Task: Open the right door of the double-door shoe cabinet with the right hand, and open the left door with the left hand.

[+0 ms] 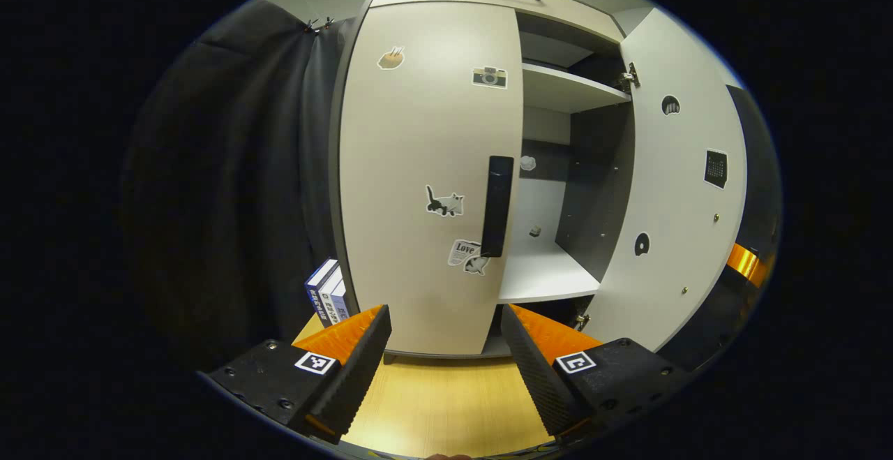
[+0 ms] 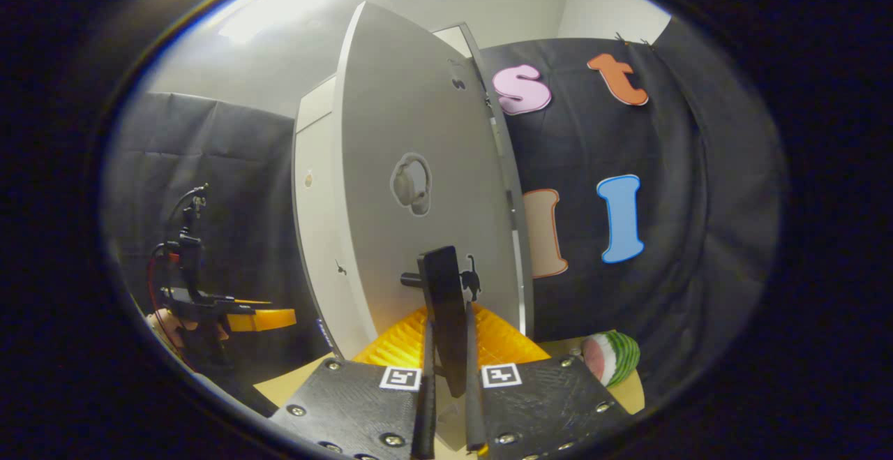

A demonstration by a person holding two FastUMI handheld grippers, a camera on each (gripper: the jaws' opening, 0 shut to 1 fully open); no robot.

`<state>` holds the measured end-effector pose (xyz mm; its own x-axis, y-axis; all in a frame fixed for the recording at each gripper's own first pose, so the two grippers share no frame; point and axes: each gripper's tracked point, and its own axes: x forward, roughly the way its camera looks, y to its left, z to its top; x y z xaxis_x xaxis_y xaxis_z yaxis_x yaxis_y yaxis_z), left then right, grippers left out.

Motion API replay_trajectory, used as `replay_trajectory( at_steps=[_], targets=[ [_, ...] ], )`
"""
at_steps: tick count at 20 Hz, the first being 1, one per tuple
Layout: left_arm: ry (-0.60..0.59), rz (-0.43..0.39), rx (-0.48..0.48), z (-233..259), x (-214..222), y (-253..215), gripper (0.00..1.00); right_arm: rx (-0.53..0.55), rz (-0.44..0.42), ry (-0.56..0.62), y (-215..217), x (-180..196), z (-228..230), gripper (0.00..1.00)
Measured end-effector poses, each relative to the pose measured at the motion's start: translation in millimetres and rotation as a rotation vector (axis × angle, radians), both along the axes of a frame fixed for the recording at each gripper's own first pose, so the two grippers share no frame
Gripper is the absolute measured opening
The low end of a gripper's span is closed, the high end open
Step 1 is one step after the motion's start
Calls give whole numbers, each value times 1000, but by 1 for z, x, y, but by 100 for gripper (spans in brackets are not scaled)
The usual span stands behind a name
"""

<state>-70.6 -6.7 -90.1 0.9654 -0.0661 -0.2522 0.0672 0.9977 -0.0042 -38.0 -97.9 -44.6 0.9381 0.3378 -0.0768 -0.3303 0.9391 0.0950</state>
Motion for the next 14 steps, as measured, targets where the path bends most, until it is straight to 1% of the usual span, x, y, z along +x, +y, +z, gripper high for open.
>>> replay_trajectory(
  at_steps=[3, 7, 8, 9, 14],
  targets=[
    [-1, -11, -2, -1, 0, -8, 99, -22, -53, -7, -15, 2, -2, 17],
    [0, -7, -9, -1, 6, -11, 99, 5, -124, -10, -45, -4, 1, 17],
    [0, -8, -13, -1, 9, -12, 99, 39, -121, -9, -49, -10, 2, 14],
    [-3, -9, -16, 0, 12, -12, 99, 81, -130, -7, -52, -17, 3, 14],
    [-11, -24, -3, 4, 28, -17, 99, 210, -244, 12, -100, -48, -2, 14]
  ],
)
